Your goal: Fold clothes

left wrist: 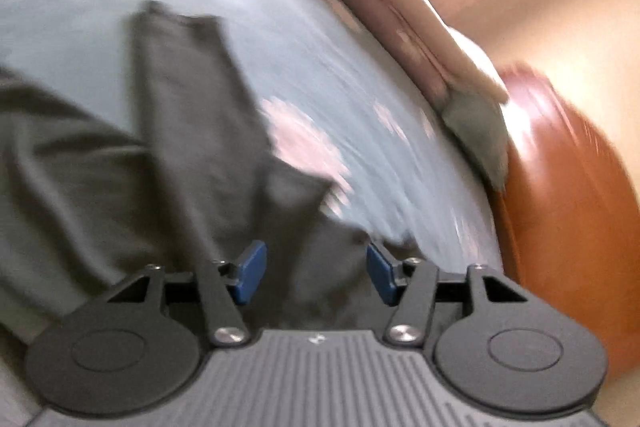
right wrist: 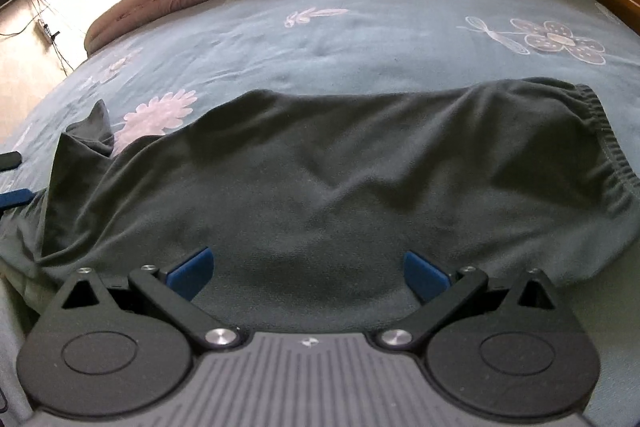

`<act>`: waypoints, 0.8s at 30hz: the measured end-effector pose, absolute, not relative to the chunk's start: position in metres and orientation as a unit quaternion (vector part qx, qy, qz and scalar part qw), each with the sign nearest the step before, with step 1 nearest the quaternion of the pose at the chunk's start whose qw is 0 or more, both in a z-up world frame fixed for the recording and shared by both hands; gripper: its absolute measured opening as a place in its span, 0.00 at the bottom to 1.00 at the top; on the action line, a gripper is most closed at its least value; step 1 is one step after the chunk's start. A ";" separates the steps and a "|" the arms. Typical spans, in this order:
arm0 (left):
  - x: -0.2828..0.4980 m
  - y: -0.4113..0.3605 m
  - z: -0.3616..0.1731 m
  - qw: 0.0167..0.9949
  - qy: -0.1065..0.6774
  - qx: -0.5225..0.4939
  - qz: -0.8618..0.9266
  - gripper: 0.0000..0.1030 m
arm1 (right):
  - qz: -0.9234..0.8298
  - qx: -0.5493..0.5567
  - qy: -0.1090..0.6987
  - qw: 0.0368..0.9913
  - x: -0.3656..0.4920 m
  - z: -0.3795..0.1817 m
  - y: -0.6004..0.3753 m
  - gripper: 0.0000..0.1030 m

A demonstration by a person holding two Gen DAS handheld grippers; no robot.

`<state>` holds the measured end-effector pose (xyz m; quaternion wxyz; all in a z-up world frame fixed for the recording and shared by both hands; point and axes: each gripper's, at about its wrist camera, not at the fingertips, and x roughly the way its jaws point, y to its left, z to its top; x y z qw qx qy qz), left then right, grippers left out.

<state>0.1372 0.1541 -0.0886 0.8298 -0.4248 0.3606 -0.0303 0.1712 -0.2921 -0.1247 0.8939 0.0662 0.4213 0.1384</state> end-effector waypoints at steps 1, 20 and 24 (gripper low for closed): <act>0.137 0.167 -0.093 0.823 0.352 -0.446 -0.016 0.55 | 0.137 0.065 0.422 0.894 0.172 -0.125 -0.291 1.00; 0.185 0.214 -0.158 0.769 0.343 -0.540 0.000 0.55 | 0.129 0.036 0.427 0.894 0.172 -0.127 -0.284 1.00; 0.192 0.218 -0.163 0.764 0.330 -0.553 -0.026 0.56 | 0.126 0.026 0.428 0.894 0.173 -0.127 -0.281 1.00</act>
